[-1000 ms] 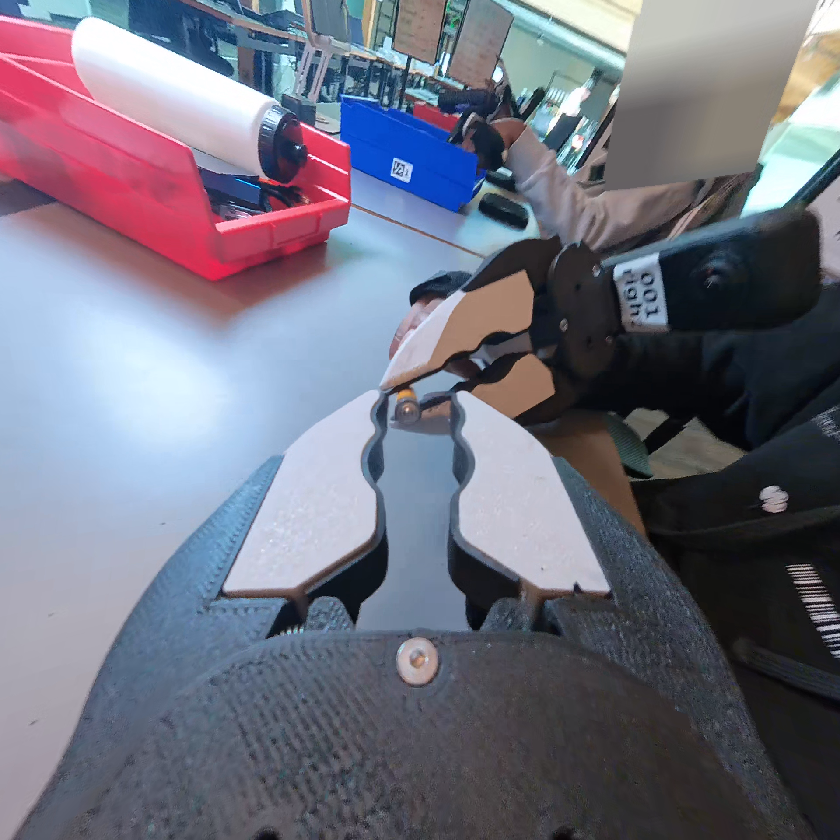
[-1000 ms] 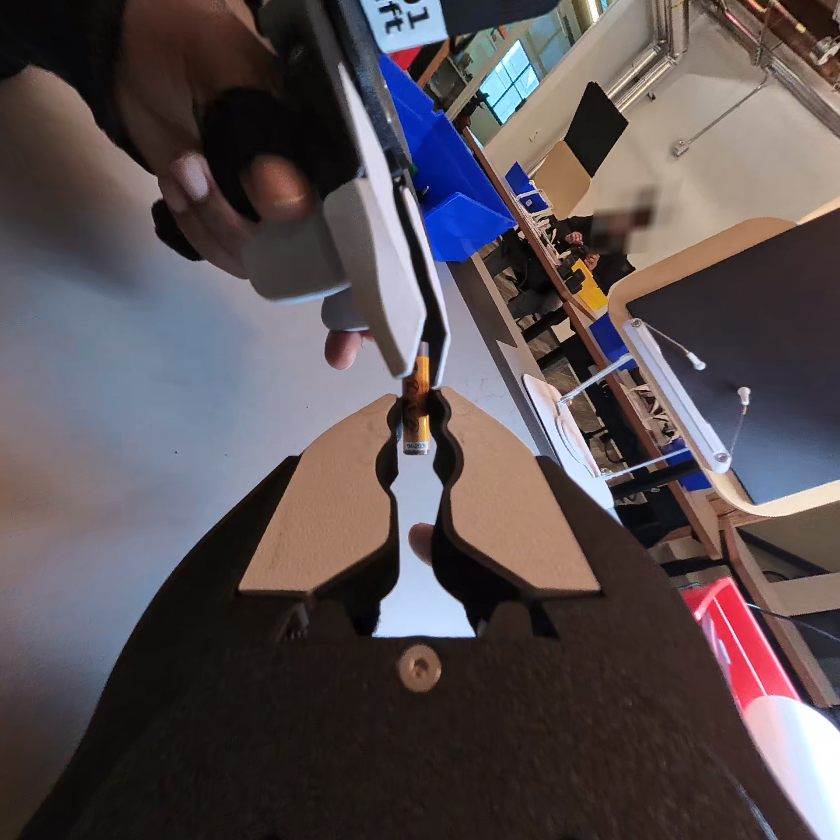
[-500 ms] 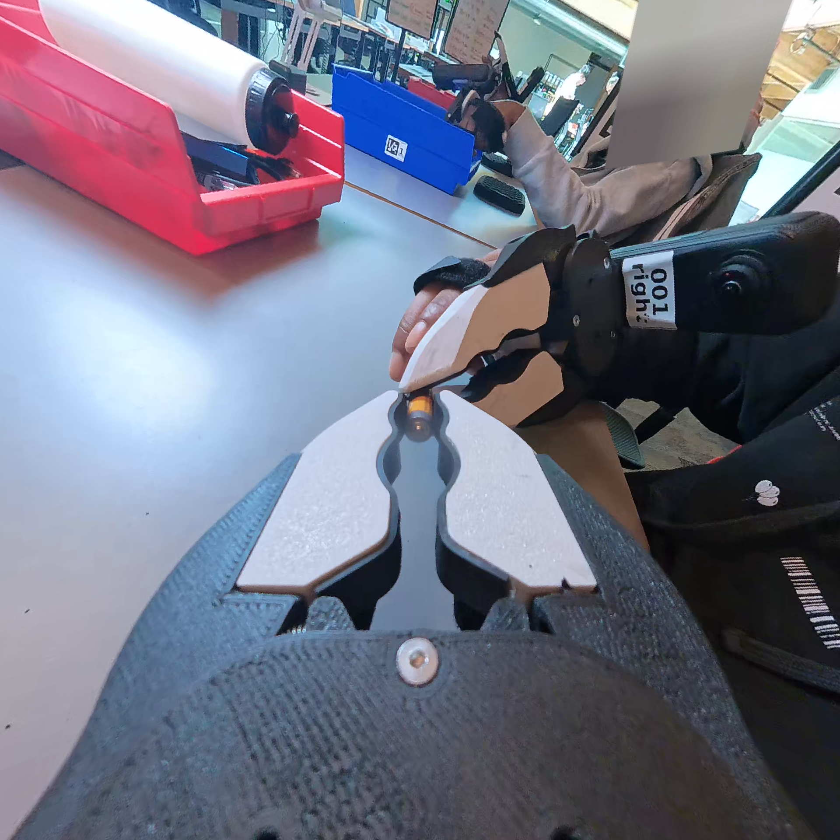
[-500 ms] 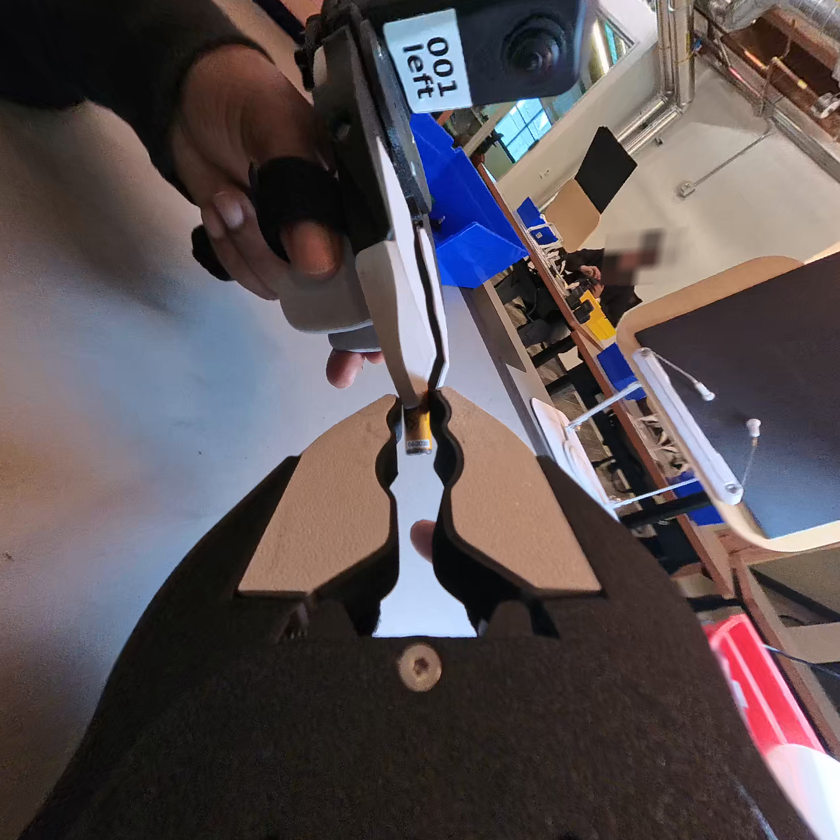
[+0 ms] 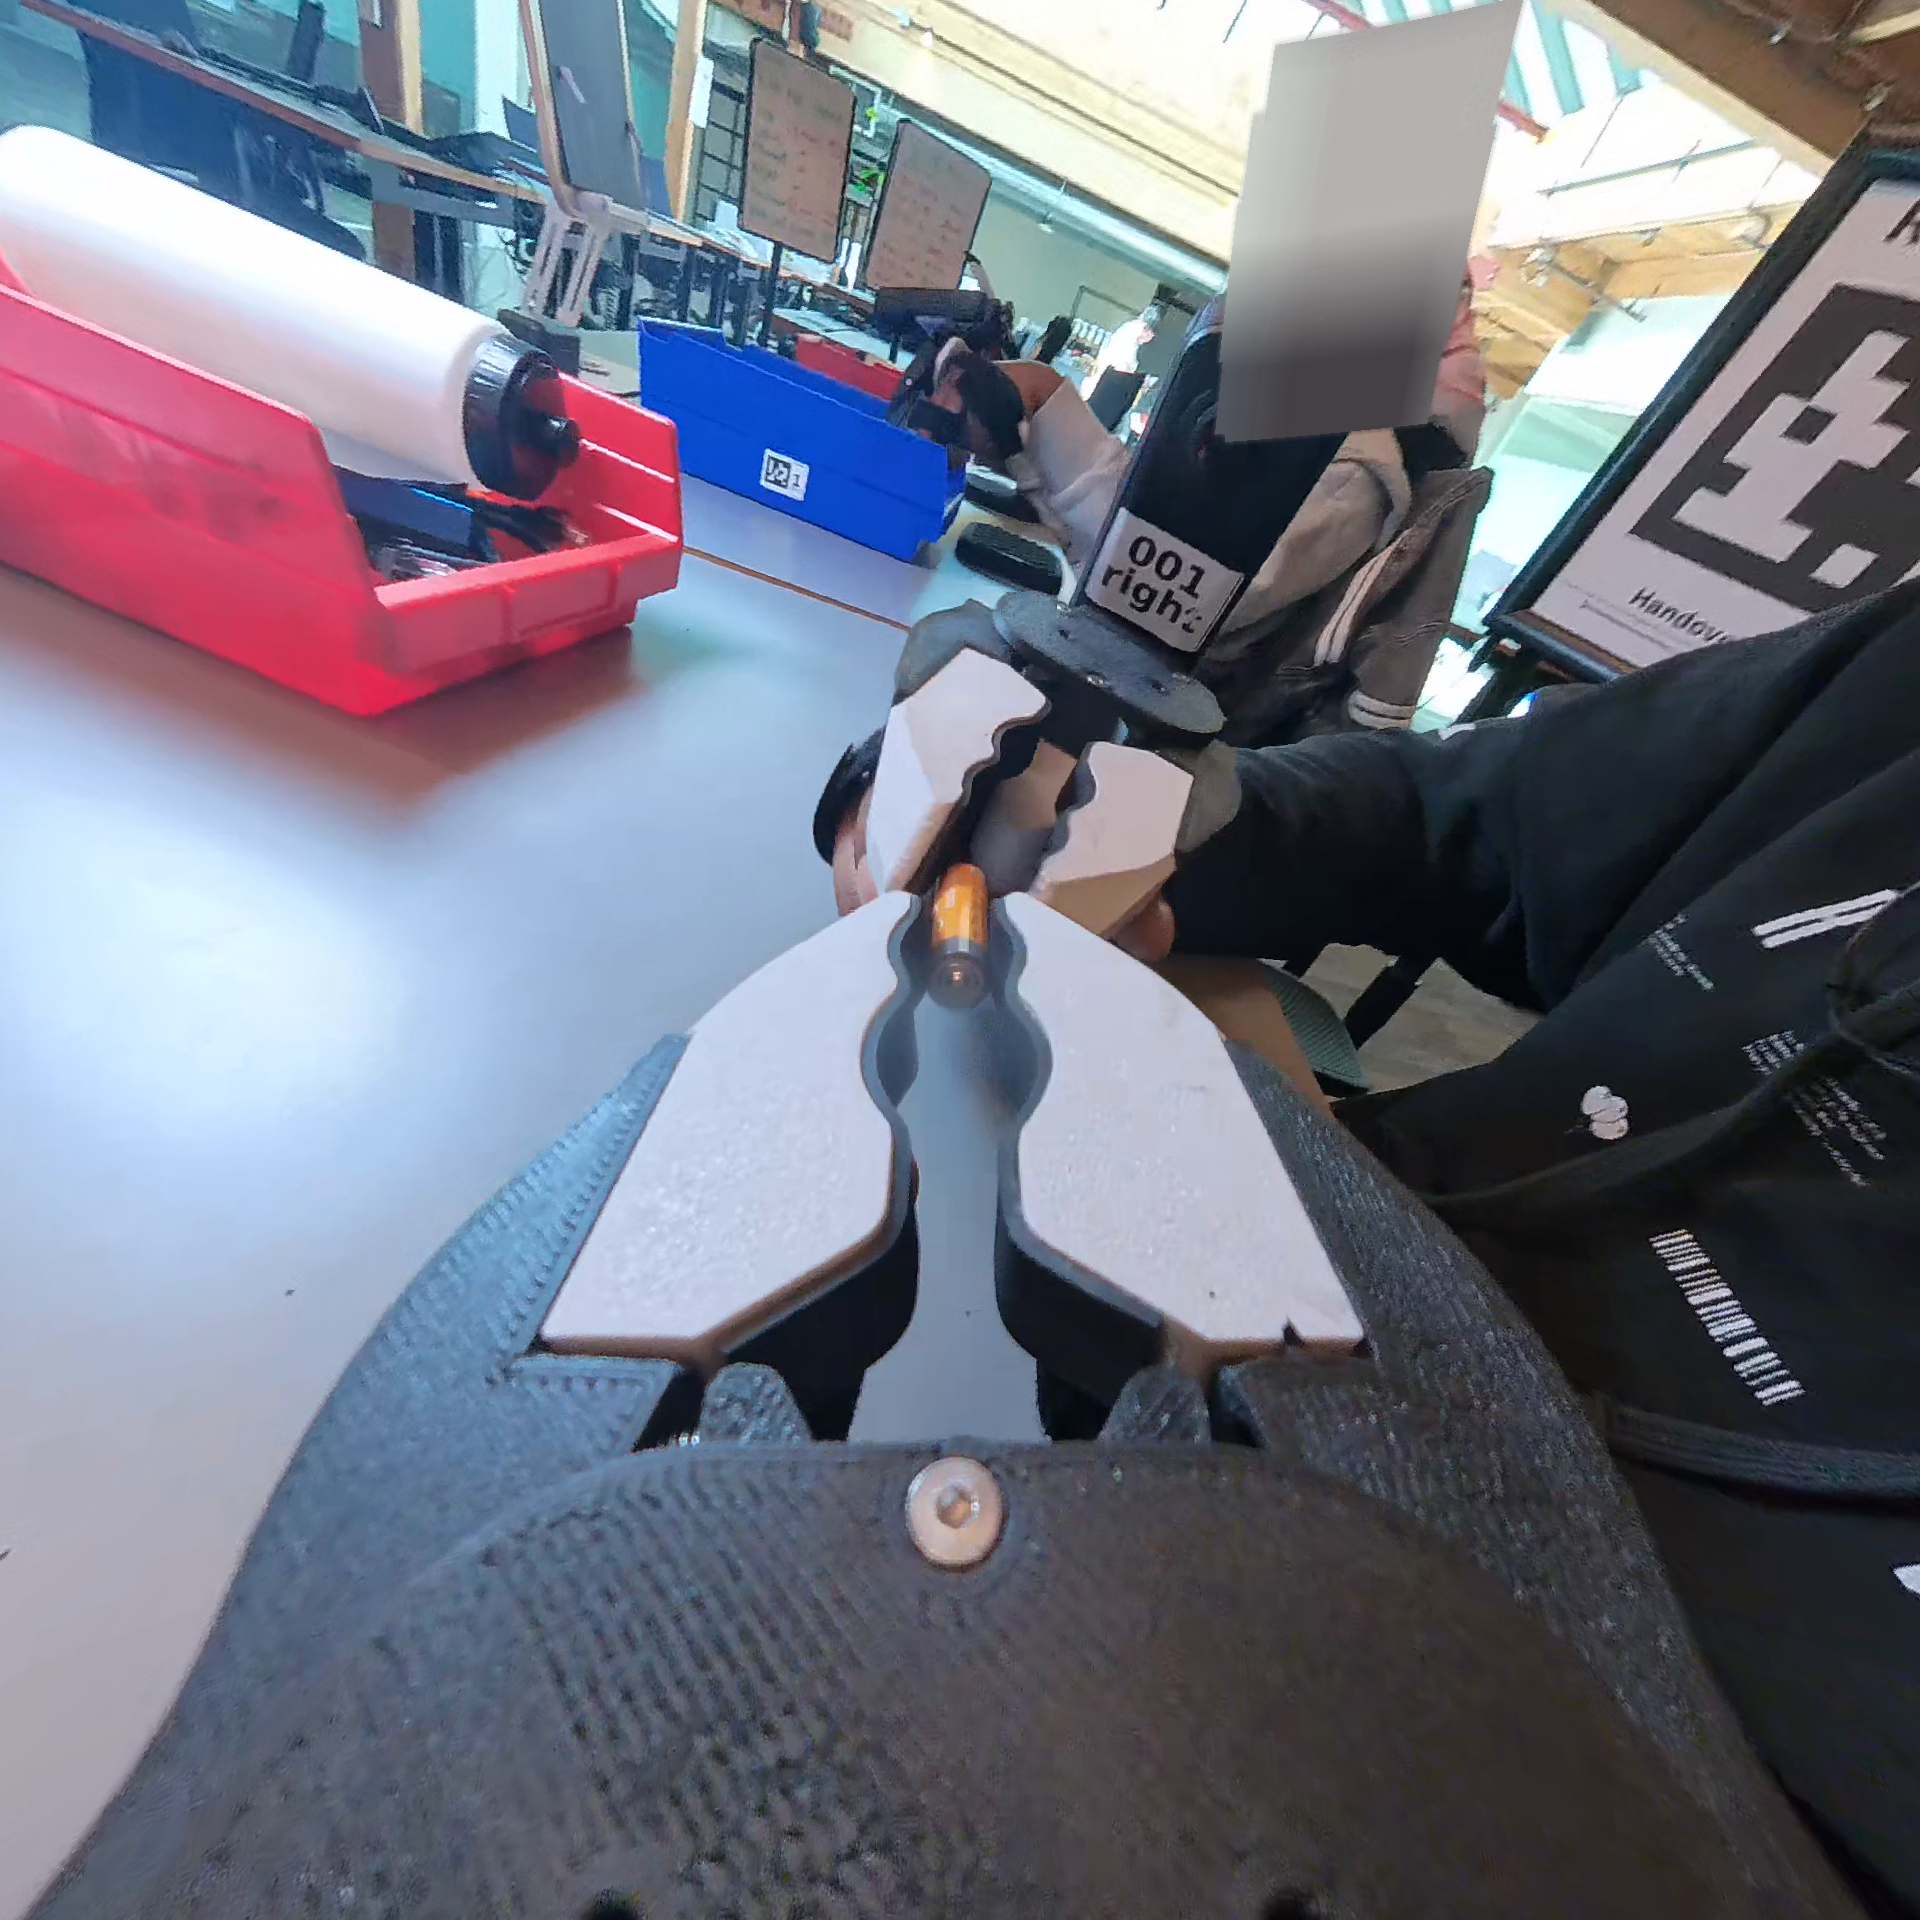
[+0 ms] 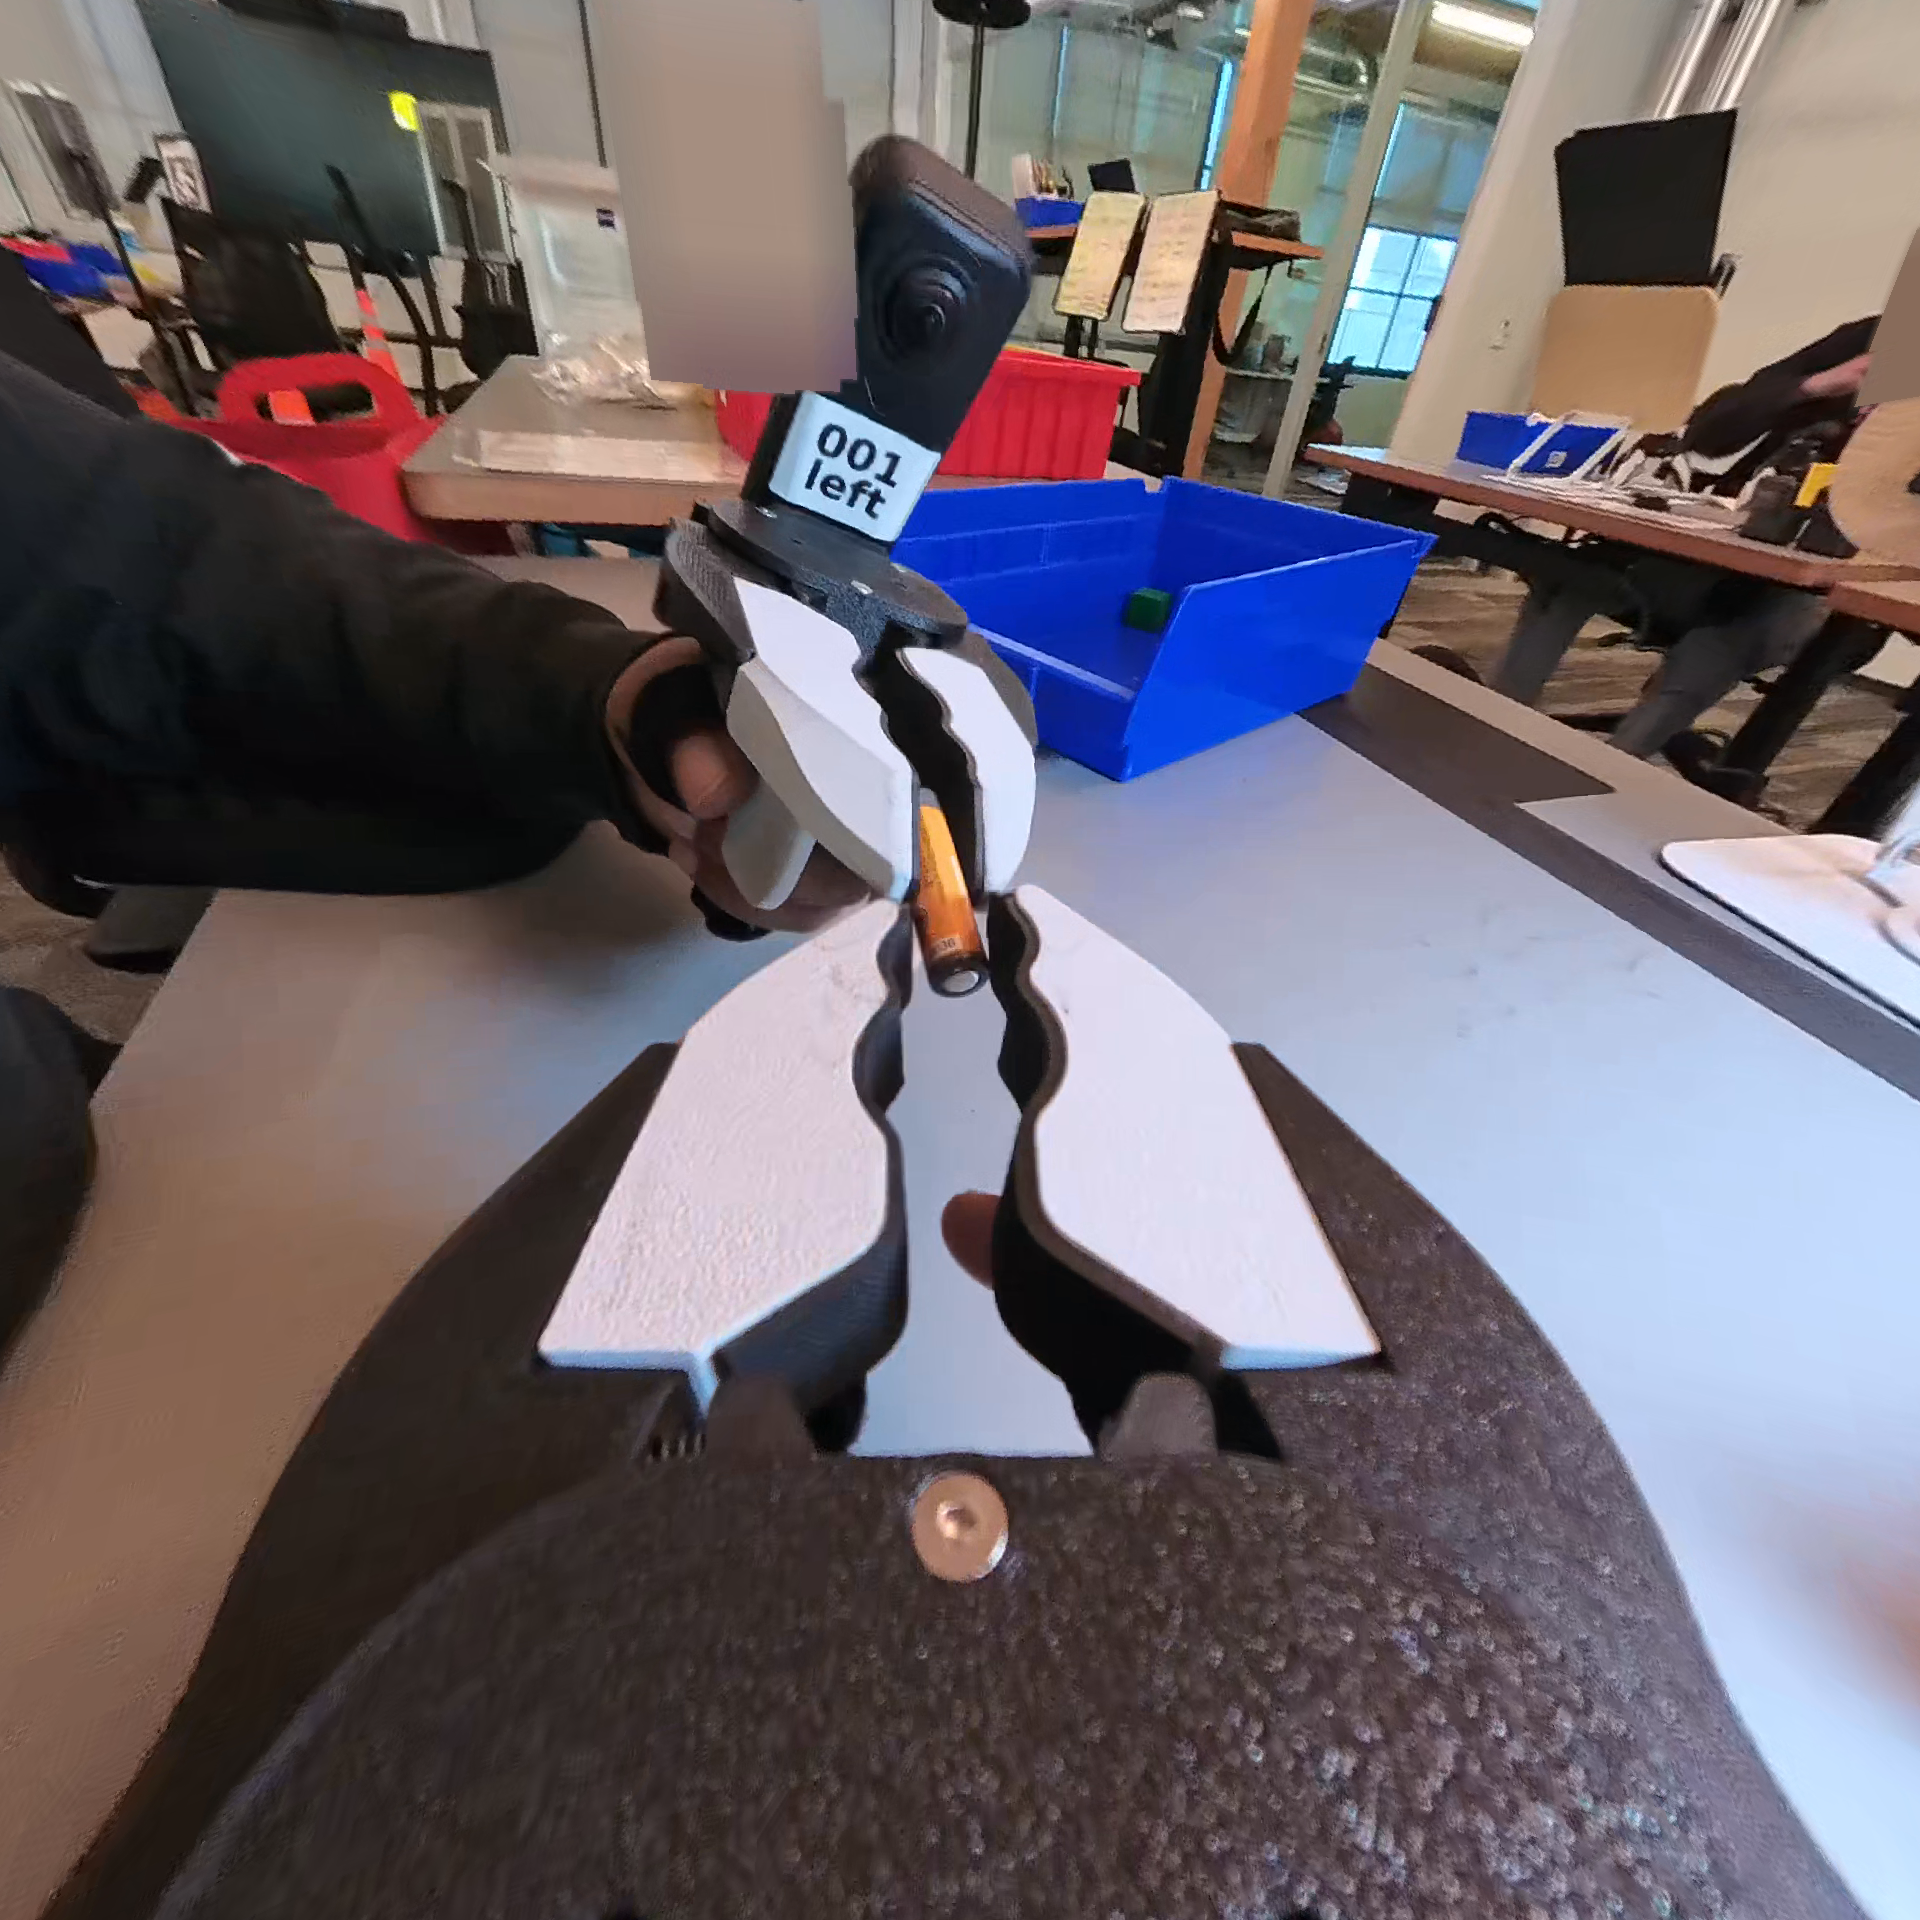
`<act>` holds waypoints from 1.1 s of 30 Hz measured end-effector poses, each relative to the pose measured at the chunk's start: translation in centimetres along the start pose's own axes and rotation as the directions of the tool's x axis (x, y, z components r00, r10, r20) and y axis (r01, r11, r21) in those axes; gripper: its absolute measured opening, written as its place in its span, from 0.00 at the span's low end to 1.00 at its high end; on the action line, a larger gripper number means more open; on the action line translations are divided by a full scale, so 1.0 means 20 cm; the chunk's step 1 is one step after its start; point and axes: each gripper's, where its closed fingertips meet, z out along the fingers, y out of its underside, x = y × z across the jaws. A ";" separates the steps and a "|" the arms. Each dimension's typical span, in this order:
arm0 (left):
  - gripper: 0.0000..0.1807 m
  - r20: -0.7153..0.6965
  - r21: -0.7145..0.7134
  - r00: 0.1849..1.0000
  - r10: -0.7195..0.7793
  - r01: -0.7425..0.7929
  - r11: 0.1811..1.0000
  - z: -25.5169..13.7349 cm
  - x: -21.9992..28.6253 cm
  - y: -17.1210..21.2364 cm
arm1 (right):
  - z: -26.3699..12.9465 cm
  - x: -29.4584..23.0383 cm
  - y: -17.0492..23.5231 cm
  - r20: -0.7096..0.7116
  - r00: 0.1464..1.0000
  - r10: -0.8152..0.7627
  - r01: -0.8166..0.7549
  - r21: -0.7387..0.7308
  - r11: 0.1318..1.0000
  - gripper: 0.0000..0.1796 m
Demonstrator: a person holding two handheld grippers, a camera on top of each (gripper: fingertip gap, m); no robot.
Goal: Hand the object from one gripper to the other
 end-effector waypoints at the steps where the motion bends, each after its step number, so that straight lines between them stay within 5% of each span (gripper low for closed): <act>1: 0.06 -0.008 0.007 1.000 -0.023 0.023 1.000 0.00 -0.01 0.00 | 0.00 0.01 0.01 -0.006 1.000 -0.019 0.019 -0.010 1.000 0.08; 8: 0.10 0.056 0.054 0.991 -0.125 0.122 0.991 -0.02 -0.08 -0.03 | -0.02 0.06 0.00 -0.160 0.952 -0.262 0.250 -0.089 0.964 0.06; 15: 0.14 0.176 0.098 0.950 -0.259 0.245 0.965 -0.03 -0.16 -0.03 | -0.05 0.18 0.02 -0.327 0.608 -0.723 0.609 -0.392 0.690 0.06; 23: 0.08 0.049 0.225 0.853 -0.519 0.497 0.838 -0.03 -0.16 -0.06 | 0.01 0.10 -0.01 -0.296 0.398 -0.868 0.755 -0.432 0.494 0.06; 25: 0.08 0.052 0.217 0.867 -0.496 0.475 0.853 -0.03 -0.15 -0.06 | 0.01 0.10 -0.01 -0.307 0.435 -0.846 0.741 -0.412 0.530 0.06; 27: 0.07 0.066 0.209 0.898 -0.435 0.414 0.886 -0.04 -0.14 -0.08 | 0.01 0.11 0.00 -0.321 0.568 -0.758 0.671 -0.352 0.652 0.07; 30: 0.06 0.155 0.166 0.968 -0.198 0.172 0.971 -0.05 -0.12 -0.11 | 0.01 0.10 0.02 -0.273 0.863 -0.425 0.384 -0.192 0.903 0.17; 33: 0.06 0.238 0.043 0.968 0.080 -0.093 0.995 -0.04 -0.08 -0.10 | 0.00 0.10 0.02 -0.177 0.971 -0.158 0.143 -0.094 0.985 0.21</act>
